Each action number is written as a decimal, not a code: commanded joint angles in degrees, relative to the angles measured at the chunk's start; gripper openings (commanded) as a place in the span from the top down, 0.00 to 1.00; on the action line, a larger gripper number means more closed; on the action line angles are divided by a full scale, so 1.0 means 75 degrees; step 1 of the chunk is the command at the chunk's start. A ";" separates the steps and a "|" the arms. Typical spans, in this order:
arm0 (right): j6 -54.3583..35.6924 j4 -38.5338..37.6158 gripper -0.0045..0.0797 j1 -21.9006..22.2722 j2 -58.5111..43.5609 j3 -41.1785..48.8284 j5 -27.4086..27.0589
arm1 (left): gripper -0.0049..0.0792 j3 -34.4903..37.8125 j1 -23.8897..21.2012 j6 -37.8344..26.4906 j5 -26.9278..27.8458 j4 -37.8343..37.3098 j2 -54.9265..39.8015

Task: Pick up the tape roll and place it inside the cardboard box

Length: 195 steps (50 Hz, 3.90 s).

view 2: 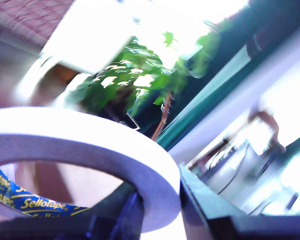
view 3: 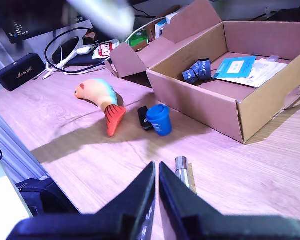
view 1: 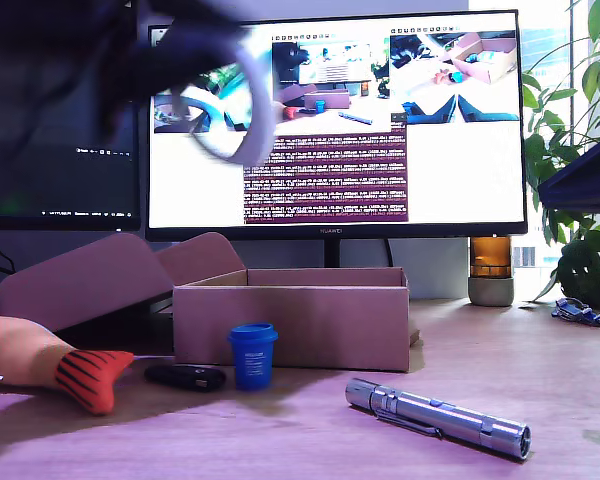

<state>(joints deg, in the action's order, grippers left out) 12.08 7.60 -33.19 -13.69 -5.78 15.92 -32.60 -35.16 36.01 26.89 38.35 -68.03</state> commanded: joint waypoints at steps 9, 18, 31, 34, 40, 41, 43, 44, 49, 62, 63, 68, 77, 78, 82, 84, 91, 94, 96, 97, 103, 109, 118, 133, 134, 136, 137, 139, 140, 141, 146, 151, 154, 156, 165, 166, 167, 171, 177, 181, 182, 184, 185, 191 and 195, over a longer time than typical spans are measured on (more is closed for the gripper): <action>-0.0012 -0.0058 0.96 -0.0038 -0.0003 0.0055 -0.0006 | 0.97 -0.1623 -0.0417 -0.3643 -0.0650 -0.2369 -0.0863; -0.0012 -0.0058 0.96 -0.0038 -0.0003 0.0055 -0.0006 | 0.97 -0.2611 -0.0414 -0.4456 -0.0650 -0.3019 -0.1976; -0.0015 -0.0055 0.96 -0.0038 -0.0003 0.0055 -0.0006 | 0.97 -0.4468 -0.0402 -0.5184 -0.0653 -0.4931 -0.3529; -0.0017 -0.0058 0.96 -0.0038 -0.0003 0.0055 -0.0006 | 0.97 -0.4919 -0.0393 -0.5351 -0.0653 -0.5479 -0.3879; -0.0017 -0.0058 0.96 -0.0038 -0.0003 0.0055 -0.0006 | 0.97 -0.5817 -0.0350 -0.5566 -0.0656 -0.6531 -0.4552; -0.0017 -0.0058 0.96 -0.0038 -0.0003 0.0055 -0.0006 | 0.97 -0.5963 -0.0341 -0.5601 -0.0656 -0.6712 -0.4648; -0.0017 -0.0058 0.96 -0.0038 -0.0003 0.0055 -0.0006 | 0.97 -0.6216 -0.0326 -0.5712 -0.0659 -0.7047 -0.4846; -0.0017 -0.0058 0.96 -0.0038 -0.0003 0.0055 -0.0006 | 0.97 -0.6388 -0.0326 -0.5756 -0.0662 -0.7204 -0.4969; -0.0017 -0.0061 0.96 -0.0038 -0.0003 0.0055 -0.0006 | 0.97 -0.7111 -0.0312 -0.5965 -0.0866 -0.8087 -0.5473; -0.0015 -0.0058 0.96 -0.0038 -0.0003 0.0055 -0.0006 | 0.97 -0.8288 -0.0312 -0.6467 -0.1265 -0.9477 -0.6467; -0.0015 -0.0058 0.96 -0.0038 -0.0003 0.0055 -0.0006 | 0.97 -0.8294 -0.0312 -0.6467 -0.1265 -0.9486 -0.6490; -0.0012 -0.0058 0.96 -0.0038 -0.0003 0.0055 -0.0006 | 0.97 -0.8294 -0.0294 -0.6464 -0.1262 -0.9533 -0.6624; -0.0012 -0.0058 0.96 -0.0038 -0.0003 0.0055 -0.0003 | 0.95 -0.8294 -0.0245 -0.6461 -0.1265 -0.9594 -0.6732; -0.0012 -0.0058 0.96 -0.0038 -0.0003 0.0055 -0.0003 | 0.94 -0.8294 -0.0236 -0.6461 -0.1279 -0.9585 -0.6732; -0.0012 -0.0058 0.96 -0.0038 -0.0003 0.0055 -0.0003 | 0.87 -0.8294 -0.0227 -0.6458 -0.1367 -0.9518 -0.6732; -0.0012 -0.0058 0.96 -0.0038 -0.0003 0.0055 -0.0003 | 0.81 -0.8294 -0.0227 -0.6458 -0.1387 -0.9506 -0.6732; -0.0009 -0.0055 0.96 -0.0038 -0.0003 0.0055 -0.0003 | 0.49 -0.8294 -0.0227 -0.6455 -0.1402 -0.9544 -0.6732; -0.0012 -0.0058 0.96 -0.0038 -0.0003 0.0055 -0.0003 | 0.38 -0.8294 -0.0227 -0.6455 -0.1405 -0.9541 -0.6732; -0.0012 -0.0055 0.96 -0.0038 -0.0003 0.0055 -0.0003 | 0.35 -0.8294 -0.0227 -0.6455 -0.1405 -0.9541 -0.6732; -0.0012 -0.0055 0.96 -0.0038 -0.0003 0.0055 -0.0003 | 0.34 -0.8294 -0.0227 -0.6455 -0.1405 -0.9541 -0.6732; -0.0012 -0.0055 0.96 -0.0038 -0.0003 0.0055 -0.0003 | 0.35 -0.8294 -0.0227 -0.6443 -0.1454 -0.9556 -0.6732; -0.0012 -0.0055 0.96 -0.0038 0.0000 0.0055 -0.0003 | 0.35 -0.8303 -0.0227 -0.6400 -0.1489 -0.9565 -0.6729; -0.0015 -0.0052 0.96 -0.0038 -0.0003 0.0055 -0.0006 | 0.60 -0.8358 -0.0227 -0.6406 -0.1676 -0.9766 -0.6697; -0.0017 -0.0052 0.96 -0.0035 0.0000 0.0055 -0.0487 | 0.96 -0.8393 -0.0230 -0.6394 -0.1647 -0.9967 -0.6056; -0.0017 -0.0052 0.96 -0.0032 0.0000 0.0055 -0.0519 | 0.96 -0.8393 -0.0233 -0.6394 -0.1647 -0.9970 -0.5986; -0.0026 -0.0052 0.96 -0.0020 0.0000 0.0055 -0.0694 | 0.96 -0.8393 -0.0236 -0.6333 -0.1647 -0.9978 -0.5829; -0.0055 -0.0052 0.96 -0.0006 0.0000 0.0055 -0.0726 | 0.96 -0.8393 -0.0236 -0.6312 -0.1647 -0.9987 -0.5718; -0.0099 -0.0052 0.96 0.0009 0.0000 0.0055 -0.0947 | 0.96 -0.8390 -0.0236 -0.6239 -0.1649 -0.9996 -0.5546; -0.0166 -0.0050 0.96 0.0026 0.0000 0.0055 -0.1032 | 0.96 -0.8390 -0.0233 -0.6193 -0.1649 -0.9996 -0.5435; -0.0198 -0.0041 0.96 0.0038 0.0000 0.0055 -0.1084 | 0.96 -0.8390 -0.0233 -0.6187 -0.1647 -0.9996 -0.5345; -0.0472 -0.0035 0.96 0.0166 0.0000 0.0055 -0.1428 | 0.96 -0.8364 -0.0201 -0.6117 -0.1655 -0.9996 -0.4864; -0.0647 -0.0067 0.96 0.0495 0.0003 0.0055 -0.1731 | 0.96 -0.8282 -0.0073 -0.6120 -0.1652 -0.9981 -0.4406; -0.0676 -0.0073 0.96 0.0772 0.0015 0.0055 -0.1818 | 0.96 -0.8160 0.0003 -0.6114 -0.1649 -0.9908 -0.4173; -0.0726 -0.0067 0.96 0.0991 0.0015 0.0055 -0.1821 | 0.96 -0.8052 0.0052 -0.6114 -0.1649 -0.9874 -0.4010; -0.0778 -0.0099 0.96 0.2355 0.0020 0.0055 -0.1784 | 0.96 -0.7455 0.0344 -0.5974 -0.1644 -0.9681 -0.3453; -0.0772 -0.0099 0.96 0.2498 0.0023 0.0055 -0.1734 | 0.96 -0.7376 0.0367 -0.5925 -0.1638 -0.9635 -0.3404; -0.0769 -0.0105 0.96 0.2640 0.0023 0.0055 -0.1658 | 0.96 -0.7297 0.0388 -0.5901 -0.1629 -0.9588 -0.3360; -0.0679 -0.0105 0.96 0.3241 0.0067 0.0055 -0.1448 | 0.96 -0.6849 0.0478 -0.5823 -0.1594 -0.9279 -0.3104; -0.0667 -0.0070 0.96 0.3882 0.0169 0.0058 -0.1343 | 0.96 -0.6073 0.0539 -0.5639 -0.1588 -0.8819 -0.2605; -0.0787 -0.0122 0.96 0.4232 0.0265 0.0058 -0.1311 | 0.96 -0.5458 0.0557 -0.5450 -0.1591 -0.8378 -0.2221; -0.0836 -0.0137 0.96 0.4293 0.0291 0.0058 -0.1311 | 0.96 -0.5286 0.0571 -0.5432 -0.1591 -0.8274 -0.2116; -0.0901 -0.0175 0.96 0.4366 0.0361 0.0058 -0.1300 | 0.96 -0.4978 0.0597 -0.5394 -0.1594 -0.8046 -0.1909; -0.0950 -0.0181 0.96 0.4395 0.0411 0.0058 -0.1288 | 0.96 -0.4809 0.0615 -0.5388 -0.1594 -0.7941 -0.1795; -0.1154 -0.0245 0.96 0.4421 0.0691 0.0058 -0.1250 | 0.96 -0.3893 0.0708 -0.5319 -0.1603 -0.7408 -0.1096; -0.1276 -0.0239 0.96 0.4421 0.0854 0.0058 -0.1259 | 0.96 -0.3270 0.0842 -0.5161 -0.1652 -0.7006 -0.0621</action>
<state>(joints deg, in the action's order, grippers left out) 2.90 6.31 -0.03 -7.66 -5.78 6.52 -60.69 -29.61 -3.49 14.83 -15.62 -73.52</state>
